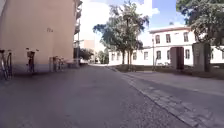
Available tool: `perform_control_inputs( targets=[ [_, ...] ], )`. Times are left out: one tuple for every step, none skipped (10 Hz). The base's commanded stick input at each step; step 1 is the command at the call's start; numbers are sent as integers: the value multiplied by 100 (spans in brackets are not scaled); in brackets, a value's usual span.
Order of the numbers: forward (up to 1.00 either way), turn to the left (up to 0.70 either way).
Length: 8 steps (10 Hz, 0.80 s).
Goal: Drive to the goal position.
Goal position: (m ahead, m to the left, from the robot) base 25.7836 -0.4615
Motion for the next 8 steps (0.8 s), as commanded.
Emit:
perform_control_inputs(
  targets=[
    [85,0],
    [85,0],
    [85,0],
    [85,0],
    [85,0],
    [85,0],
    [85,0],
    [85,0]
  ],
)
